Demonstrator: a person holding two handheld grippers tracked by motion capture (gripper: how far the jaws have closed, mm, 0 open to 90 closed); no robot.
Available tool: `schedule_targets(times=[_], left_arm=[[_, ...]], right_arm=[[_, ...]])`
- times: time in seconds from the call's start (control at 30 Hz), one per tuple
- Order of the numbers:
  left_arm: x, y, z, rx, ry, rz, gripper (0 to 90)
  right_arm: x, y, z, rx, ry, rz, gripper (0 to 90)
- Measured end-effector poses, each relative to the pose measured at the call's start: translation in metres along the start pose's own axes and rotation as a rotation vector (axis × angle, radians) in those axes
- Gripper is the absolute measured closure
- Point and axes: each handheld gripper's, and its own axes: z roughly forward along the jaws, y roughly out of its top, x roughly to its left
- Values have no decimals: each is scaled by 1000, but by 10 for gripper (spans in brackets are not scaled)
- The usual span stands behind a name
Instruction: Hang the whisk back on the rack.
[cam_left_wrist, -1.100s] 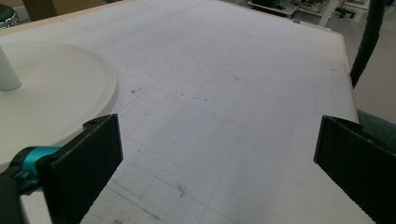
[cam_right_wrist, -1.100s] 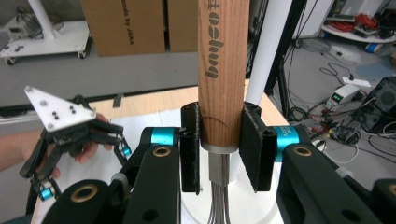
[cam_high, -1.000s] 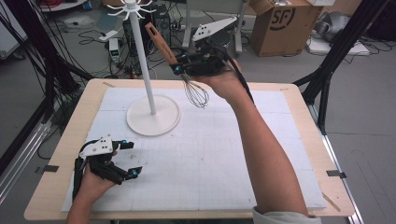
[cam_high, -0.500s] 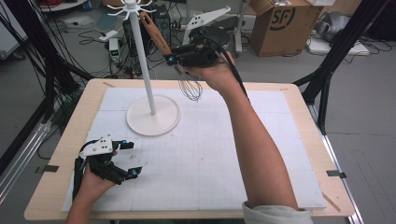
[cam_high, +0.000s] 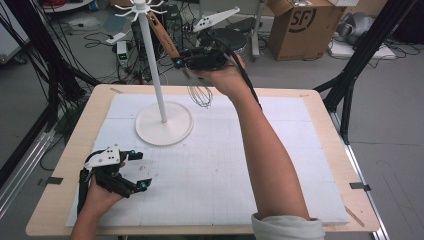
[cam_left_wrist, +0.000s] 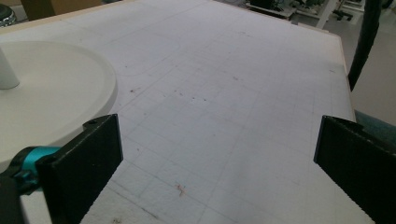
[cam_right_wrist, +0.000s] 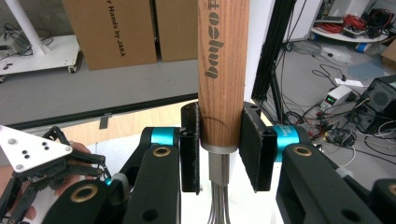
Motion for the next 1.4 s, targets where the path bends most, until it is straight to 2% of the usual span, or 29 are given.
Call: schedule_targets(times=[0.33,0.6,0.7,0.97,1.03,1.2,1.4], left_arm=[[-1,0,0,0,-3,-1,17],[0,0,-1,2,-6,-6,17],[0,0,-1,3,-6,-6,17],[-1,0,0,2,-10,-3,17],[-1,0,0,1,-11,-3,17],[-1,-1,0,6,-12,-6,17],[-1,-1,0,7,-9,-7,17]], right_arm=[[-2,-2,7,9,-6,25,711],[-5,-5,14,10,1,74,710],[-5,-5,17,15,19,91,710],[-1,-3,24,29,18,95,706],[-1,-3,24,36,20,98,679],[-1,-4,24,75,30,87,522],[4,-6,18,71,43,61,468]])
